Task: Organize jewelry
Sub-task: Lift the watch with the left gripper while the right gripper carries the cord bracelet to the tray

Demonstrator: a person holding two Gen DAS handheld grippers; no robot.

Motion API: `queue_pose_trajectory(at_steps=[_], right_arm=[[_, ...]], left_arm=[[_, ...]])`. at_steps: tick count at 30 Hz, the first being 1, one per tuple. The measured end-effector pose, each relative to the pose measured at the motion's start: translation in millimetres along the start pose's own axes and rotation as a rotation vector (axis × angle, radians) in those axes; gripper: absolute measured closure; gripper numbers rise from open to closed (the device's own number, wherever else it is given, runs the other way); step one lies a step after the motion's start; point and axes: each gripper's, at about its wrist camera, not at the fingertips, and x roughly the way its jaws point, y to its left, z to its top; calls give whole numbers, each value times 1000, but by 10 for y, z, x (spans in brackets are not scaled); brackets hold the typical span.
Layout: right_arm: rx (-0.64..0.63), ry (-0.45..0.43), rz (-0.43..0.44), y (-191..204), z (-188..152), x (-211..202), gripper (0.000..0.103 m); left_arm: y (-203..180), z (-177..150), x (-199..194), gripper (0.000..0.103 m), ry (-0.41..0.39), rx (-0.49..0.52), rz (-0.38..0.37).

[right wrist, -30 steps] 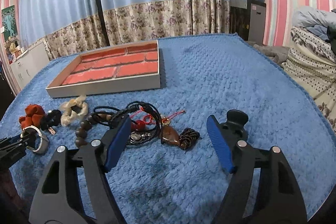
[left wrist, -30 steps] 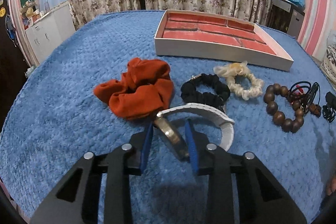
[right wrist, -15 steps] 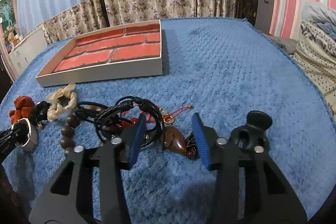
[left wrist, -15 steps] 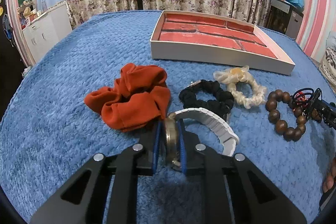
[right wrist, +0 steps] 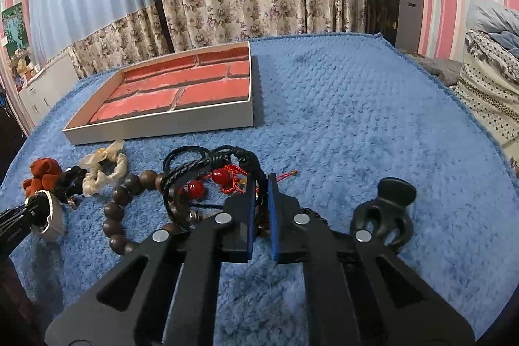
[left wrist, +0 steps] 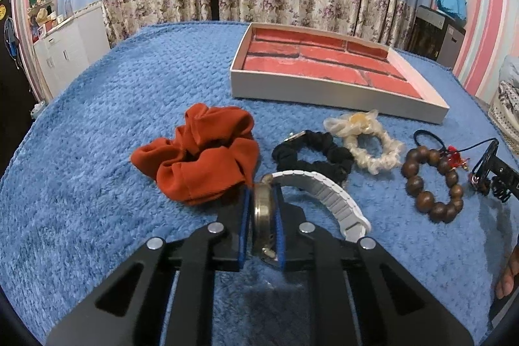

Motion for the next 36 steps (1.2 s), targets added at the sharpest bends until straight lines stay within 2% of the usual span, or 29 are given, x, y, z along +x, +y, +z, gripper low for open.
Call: queue_pose_trajectory(at_steps=[6, 17, 27, 36], right_arm=[[4, -51, 16, 0, 29, -257, 96], [1, -136, 45, 17, 93, -658, 96], [-25, -211, 46, 97, 265, -915, 96], [-57, -258, 56, 193, 499, -986, 96]], left_arm=[[-35, -6, -142, 89, -39, -5, -29], [-107, 22, -552, 90, -125, 17, -36], [-145, 256, -810, 89, -225, 42, -23], [-145, 556, -918, 89, -313, 48, -17]])
